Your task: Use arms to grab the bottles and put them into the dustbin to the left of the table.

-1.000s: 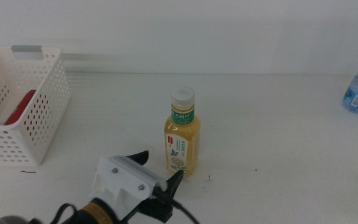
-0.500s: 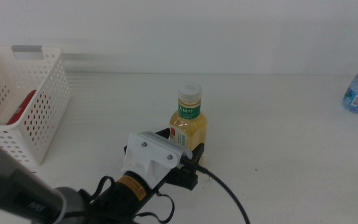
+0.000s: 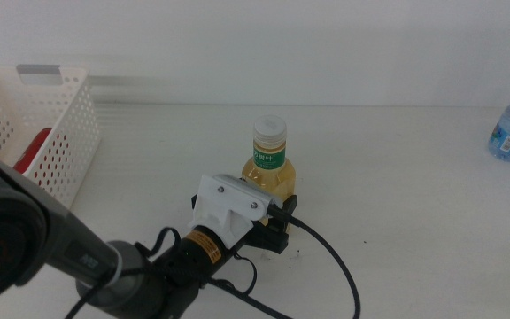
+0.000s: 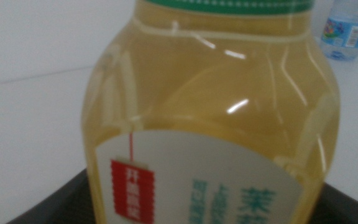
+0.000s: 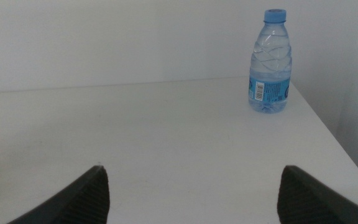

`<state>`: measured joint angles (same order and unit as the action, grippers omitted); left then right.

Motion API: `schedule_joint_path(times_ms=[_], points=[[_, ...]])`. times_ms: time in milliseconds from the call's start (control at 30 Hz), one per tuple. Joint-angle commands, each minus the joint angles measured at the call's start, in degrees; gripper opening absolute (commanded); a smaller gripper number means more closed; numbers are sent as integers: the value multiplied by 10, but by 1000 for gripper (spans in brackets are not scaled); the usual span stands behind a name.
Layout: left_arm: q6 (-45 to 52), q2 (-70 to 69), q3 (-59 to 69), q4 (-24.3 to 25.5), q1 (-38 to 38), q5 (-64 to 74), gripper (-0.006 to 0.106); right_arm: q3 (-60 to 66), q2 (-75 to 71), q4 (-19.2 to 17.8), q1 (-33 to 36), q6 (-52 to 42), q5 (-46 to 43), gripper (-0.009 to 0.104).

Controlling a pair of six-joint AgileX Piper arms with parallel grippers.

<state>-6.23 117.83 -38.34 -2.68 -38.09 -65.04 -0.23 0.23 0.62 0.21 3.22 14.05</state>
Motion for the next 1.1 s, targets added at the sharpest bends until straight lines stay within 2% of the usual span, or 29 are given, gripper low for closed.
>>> schedule_joint_path(times_ms=[0,133,200,300,367,467,500,600,667,733,867,1067], points=[[-18,1,-10,32,19,11,94,2,-2,-6,-3,-2,-4,93],[-63,1,-31,140,55,42,94,2,-2,-6,-3,-2,-4,93],[-73,1,-39,176,68,43,94,2,-2,-6,-3,-2,-4,93],[-77,1,-47,198,80,46,93,2,-2,-6,-3,-2,-4,93],[-80,1,-47,197,85,40,88,2,-2,-6,-3,-2,-4,93],[-120,-2,-47,202,97,18,73,2,-2,-6,-3,-2,-4,93],[-136,-6,-47,214,103,12,64,2,-2,-6,-3,-2,-4,93],[-157,-37,-46,273,118,32,40,2,-2,-6,-3,-2,-4,93],[-188,-81,-46,321,125,74,24,2,-2,-6,-3,-2,-4,93],[-216,-134,-46,349,125,145,12,2,-2,-6,-3,-2,-4,93],[-248,-264,-50,356,124,313,-1,2,-2,-6,-3,-2,-4,93],[-270,-389,-112,358,124,587,-1,2,-2,-6,-3,-2,-4,93]])
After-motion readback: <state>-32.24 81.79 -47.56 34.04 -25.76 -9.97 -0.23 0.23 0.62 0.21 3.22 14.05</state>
